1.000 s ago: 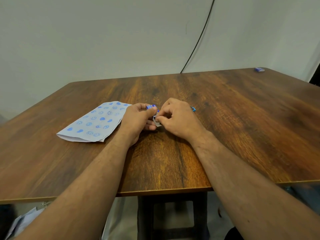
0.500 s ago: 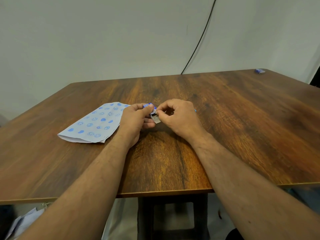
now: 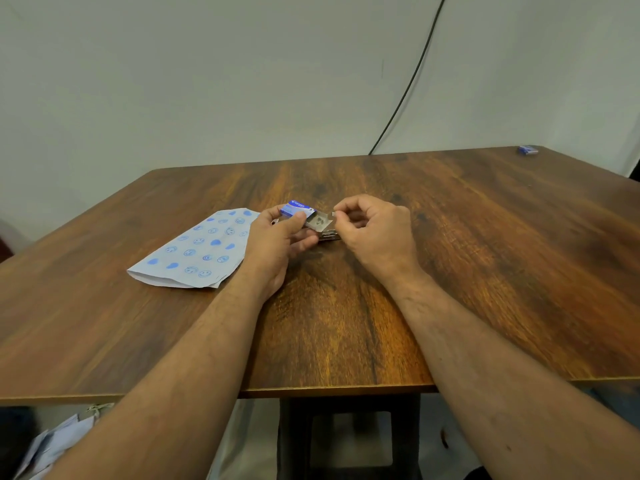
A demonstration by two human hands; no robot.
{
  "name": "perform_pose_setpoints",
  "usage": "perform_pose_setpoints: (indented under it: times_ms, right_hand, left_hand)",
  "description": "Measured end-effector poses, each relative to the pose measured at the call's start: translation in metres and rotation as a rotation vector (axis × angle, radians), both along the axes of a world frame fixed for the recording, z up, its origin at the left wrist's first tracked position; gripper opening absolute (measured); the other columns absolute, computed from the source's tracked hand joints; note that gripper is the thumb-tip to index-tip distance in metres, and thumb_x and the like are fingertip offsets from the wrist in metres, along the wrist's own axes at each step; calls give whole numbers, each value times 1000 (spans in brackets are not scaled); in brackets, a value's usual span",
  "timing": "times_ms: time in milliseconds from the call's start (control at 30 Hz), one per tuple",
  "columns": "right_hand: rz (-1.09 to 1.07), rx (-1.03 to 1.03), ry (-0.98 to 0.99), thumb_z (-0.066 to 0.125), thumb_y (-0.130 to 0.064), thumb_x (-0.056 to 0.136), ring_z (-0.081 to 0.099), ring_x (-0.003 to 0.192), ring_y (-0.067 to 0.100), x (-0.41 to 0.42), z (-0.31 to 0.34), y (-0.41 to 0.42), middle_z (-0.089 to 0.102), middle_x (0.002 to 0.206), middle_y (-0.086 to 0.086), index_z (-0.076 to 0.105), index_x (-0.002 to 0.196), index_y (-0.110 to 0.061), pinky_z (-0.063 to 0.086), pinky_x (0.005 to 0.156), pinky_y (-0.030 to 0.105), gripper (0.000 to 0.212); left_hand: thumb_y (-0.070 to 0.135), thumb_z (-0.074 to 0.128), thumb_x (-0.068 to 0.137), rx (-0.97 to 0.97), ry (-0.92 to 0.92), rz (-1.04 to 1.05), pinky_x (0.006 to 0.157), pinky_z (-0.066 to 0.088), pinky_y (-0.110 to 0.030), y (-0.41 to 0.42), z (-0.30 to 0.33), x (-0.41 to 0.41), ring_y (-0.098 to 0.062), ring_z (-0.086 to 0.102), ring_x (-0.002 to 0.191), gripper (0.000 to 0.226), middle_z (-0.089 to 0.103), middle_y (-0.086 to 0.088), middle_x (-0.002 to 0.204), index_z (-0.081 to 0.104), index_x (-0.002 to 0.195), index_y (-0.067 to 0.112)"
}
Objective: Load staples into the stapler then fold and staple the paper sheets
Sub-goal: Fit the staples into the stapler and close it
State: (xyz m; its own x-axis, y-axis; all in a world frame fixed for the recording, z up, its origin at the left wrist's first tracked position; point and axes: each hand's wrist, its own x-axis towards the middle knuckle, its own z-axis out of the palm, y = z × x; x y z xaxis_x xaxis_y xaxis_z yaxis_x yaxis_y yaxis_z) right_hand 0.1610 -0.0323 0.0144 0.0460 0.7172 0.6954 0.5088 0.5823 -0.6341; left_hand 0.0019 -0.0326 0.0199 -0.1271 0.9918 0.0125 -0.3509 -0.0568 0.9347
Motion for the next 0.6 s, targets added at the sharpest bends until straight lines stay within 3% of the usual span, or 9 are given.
perform_pose_setpoints:
  times_ms: [133, 267, 433, 600]
  right_hand:
    - [37, 37, -23, 71, -13, 88, 68, 71, -4, -1, -2, -1, 73, 80, -9, 77, 91, -17, 50, 64, 6, 8]
    - [99, 57, -132, 70, -16, 89, 72, 75, 3, 0, -5, -4, 77, 85, -6, 75, 95, -20, 60, 70, 22, 9]
    - [139, 32, -157, 68, -18, 90, 73, 79, 4, -1, -4, -5, 78, 88, -7, 75, 97, -20, 60, 74, 32, 10]
    - [137, 0, -172, 67, -20, 91, 72, 80, 7, 0, -3, -5, 77, 89, -6, 75, 99, -20, 59, 74, 34, 12]
  left_hand:
    - [6, 63, 97, -1, -54, 31, 61, 60, -21, 3, -2, -3, -13, 75, 71, 38, 74, -15, 98, 53, 133, 2]
    - [6, 67, 94, -3, -61, 28, 61, 60, -22, 4, -3, -5, -18, 76, 76, 42, 73, -18, 102, 53, 134, 2]
    - [-2, 68, 90, 59, -37, 15, 64, 62, -25, 2, -2, -2, -19, 74, 69, 56, 70, -18, 103, 44, 138, 16]
    - [0, 66, 92, 27, -12, -16, 67, 63, -25, 3, -2, -4, -17, 76, 72, 50, 72, -17, 103, 54, 138, 12]
